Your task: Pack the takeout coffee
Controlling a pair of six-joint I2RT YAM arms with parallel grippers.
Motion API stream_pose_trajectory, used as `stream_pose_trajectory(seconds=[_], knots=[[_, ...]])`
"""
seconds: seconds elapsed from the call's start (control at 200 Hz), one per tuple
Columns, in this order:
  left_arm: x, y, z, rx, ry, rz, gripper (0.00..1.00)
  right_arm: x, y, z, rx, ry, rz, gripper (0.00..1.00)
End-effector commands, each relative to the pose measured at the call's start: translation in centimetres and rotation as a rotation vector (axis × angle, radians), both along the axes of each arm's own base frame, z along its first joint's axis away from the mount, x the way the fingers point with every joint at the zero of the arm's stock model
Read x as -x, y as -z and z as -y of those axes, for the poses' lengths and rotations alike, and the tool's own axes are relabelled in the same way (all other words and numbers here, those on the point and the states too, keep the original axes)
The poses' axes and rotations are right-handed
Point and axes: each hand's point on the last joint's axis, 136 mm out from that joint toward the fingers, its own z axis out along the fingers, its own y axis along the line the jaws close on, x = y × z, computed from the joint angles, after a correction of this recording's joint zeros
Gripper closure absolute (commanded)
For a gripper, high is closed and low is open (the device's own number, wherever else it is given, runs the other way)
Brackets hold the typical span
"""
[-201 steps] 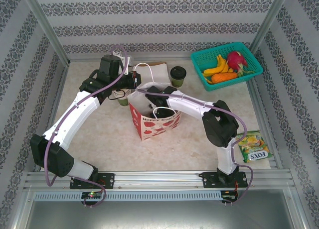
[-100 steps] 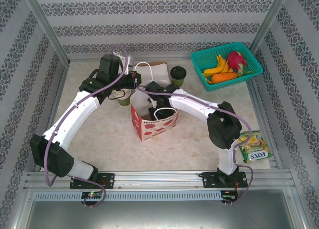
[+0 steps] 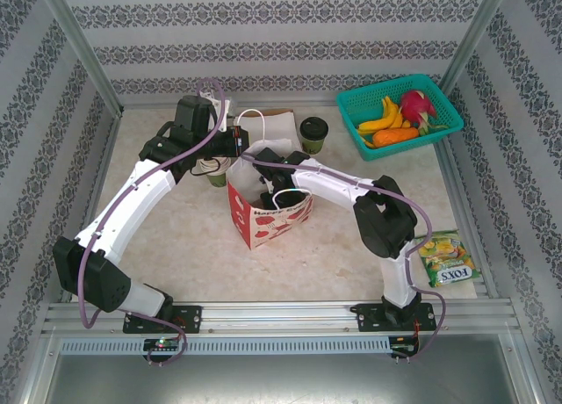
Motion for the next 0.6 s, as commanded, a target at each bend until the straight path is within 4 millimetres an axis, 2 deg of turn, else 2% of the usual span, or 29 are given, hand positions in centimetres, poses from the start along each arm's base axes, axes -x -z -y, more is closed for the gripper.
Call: stream_pose_trajectory(seconds=[0.0,0.1,0.31,0.45,0.595], knots=[[0.1,-0.3,0.0,-0.007,0.019,-0.004,1.0,-0.1,-2.7,-0.3,-0.036,-0.007,0.054,0.97],[0.1,-0.3,0.0,-0.008,0.017,-0.004,1.0,0.6,-3.1,-0.5,-0.048,-0.031,0.045,0.96],[0.1,-0.2,0.0,-0.011,0.02,-0.004,1.0,3.3,-1.2,-2.5,-0.096,-0.072,-0.079,0.93],[0.1,-0.2,0.0,-0.011,0.02,-0.005,1.0,2.0,0.6,-0.8,0.031,0.008,-0.035,0.92],[0.1,-0.3,0.0,-0.012,0.021,-0.004,1.0,1.0,0.7,0.6,0.126,0.065,0.024,0.88]])
